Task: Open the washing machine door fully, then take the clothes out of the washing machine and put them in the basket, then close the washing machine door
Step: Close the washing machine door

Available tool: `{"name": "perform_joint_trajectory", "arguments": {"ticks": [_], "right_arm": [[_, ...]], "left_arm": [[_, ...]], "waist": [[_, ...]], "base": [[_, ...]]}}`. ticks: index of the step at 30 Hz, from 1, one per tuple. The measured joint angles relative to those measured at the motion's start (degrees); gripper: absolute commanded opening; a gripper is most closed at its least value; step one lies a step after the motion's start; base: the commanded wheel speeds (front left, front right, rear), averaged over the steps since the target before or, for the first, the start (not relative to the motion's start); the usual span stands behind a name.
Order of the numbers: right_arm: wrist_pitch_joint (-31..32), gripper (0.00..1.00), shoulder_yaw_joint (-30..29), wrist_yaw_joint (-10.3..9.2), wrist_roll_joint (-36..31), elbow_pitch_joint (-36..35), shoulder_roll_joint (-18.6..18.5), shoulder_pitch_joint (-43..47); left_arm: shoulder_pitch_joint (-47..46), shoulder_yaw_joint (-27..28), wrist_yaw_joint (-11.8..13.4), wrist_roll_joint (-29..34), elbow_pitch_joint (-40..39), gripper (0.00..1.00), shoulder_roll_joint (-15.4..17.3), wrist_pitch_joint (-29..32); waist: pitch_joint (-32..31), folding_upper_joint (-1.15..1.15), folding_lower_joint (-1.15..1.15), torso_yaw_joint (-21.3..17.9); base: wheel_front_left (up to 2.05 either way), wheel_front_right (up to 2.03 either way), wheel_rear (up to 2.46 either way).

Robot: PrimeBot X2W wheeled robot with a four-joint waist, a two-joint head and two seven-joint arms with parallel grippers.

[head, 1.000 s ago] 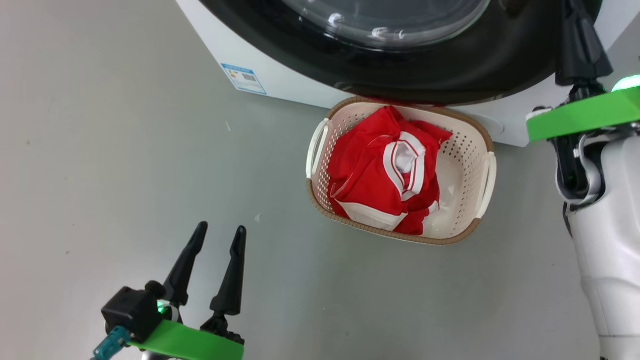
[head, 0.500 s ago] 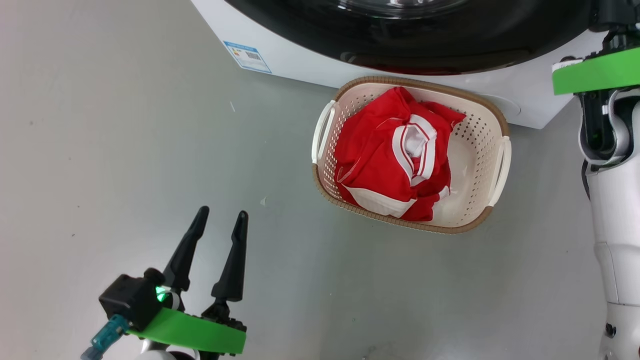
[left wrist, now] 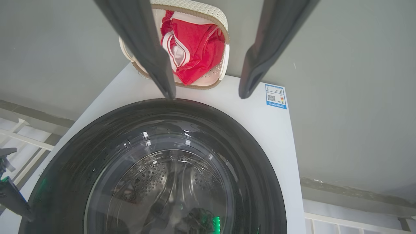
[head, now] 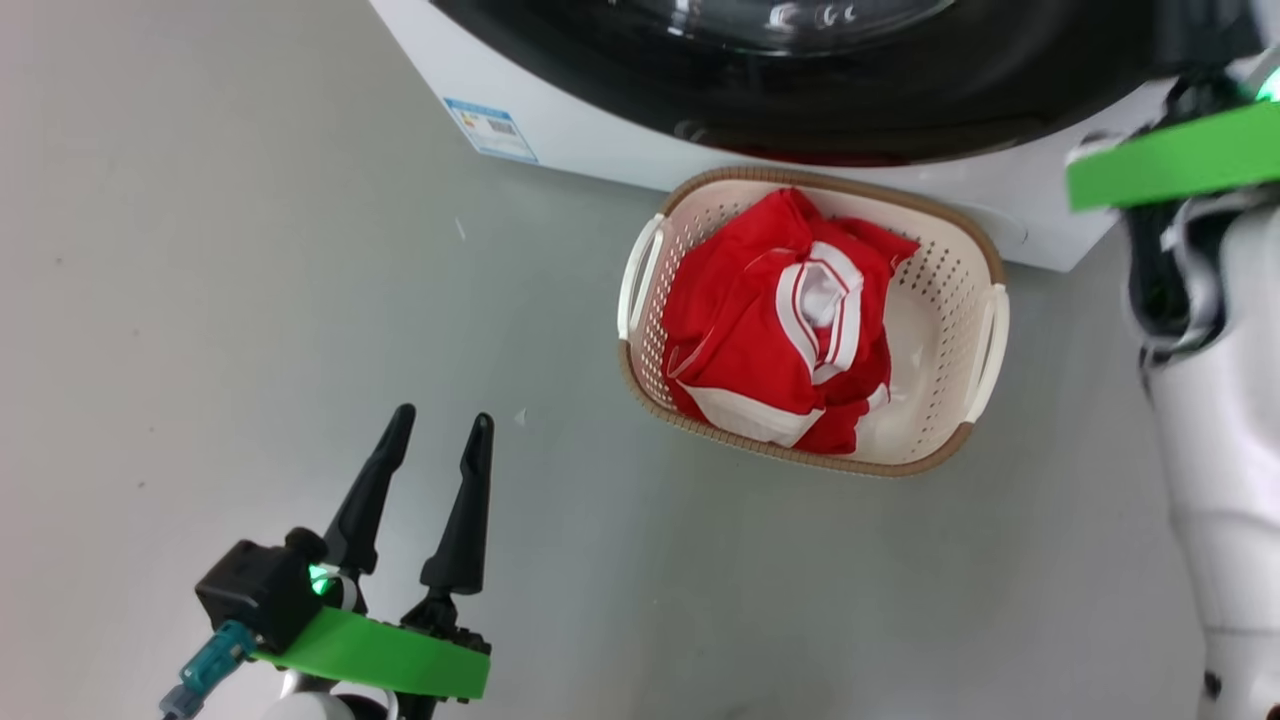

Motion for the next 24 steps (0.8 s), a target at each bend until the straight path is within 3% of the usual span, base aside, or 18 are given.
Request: {"name": "perform_joint_trajectory", "arguments": {"ticks": [1, 3, 5, 6, 7, 24], "right_arm": [[0.00, 0.00, 0.73, 0.00, 0.01, 0.03, -0.03, 1.17], [0.00, 0.28, 1.37, 0.00, 0.09, 0.07, 0.01, 2.54], [0.04, 0.59, 2.63, 0.00, 0.47, 0.27, 0.01, 5.41], [0.04, 0.95, 3.02, 0.00, 0.48, 0.27, 0.02, 6.75], [0.04, 1.00, 3.32, 0.00, 0.49, 0.22, 0.02, 7.92], [0.07, 1.00, 6.62, 0.00, 1.04, -1.02, 0.49, 24.54]], "left_arm": [[0.01, 0.04, 0.00, 0.00, 0.14, 1.00, 0.03, 0.00], [0.05, 0.13, 0.00, 0.01, 0.29, 1.00, 0.13, 0.00], [0.31, 0.42, 0.00, 0.03, 0.36, 1.00, 0.47, 0.00], [0.46, 0.57, 0.00, 0.05, 0.47, 1.00, 0.70, 0.00], [0.69, 0.76, 0.00, 0.07, 0.57, 1.00, 0.97, 0.00], [5.17, 3.79, 0.00, 1.44, 3.08, 1.00, 4.15, 0.01]], "waist": [[-0.44, 0.00, 0.00, -0.11], [-0.90, 0.00, 0.00, -0.23], [-1.85, 0.00, 0.00, -0.56], [-2.34, 0.00, 0.00, -0.77], [-2.81, 0.00, 0.00, -1.00], [-10.31, 0.00, 0.00, -7.82]], "base": [[0.00, 0.00, 0.00], [0.00, 0.00, 0.00], [0.00, 0.00, 0.00], [0.00, 0.00, 0.00], [0.00, 0.00, 0.00], [0.00, 0.00, 0.00]]}}
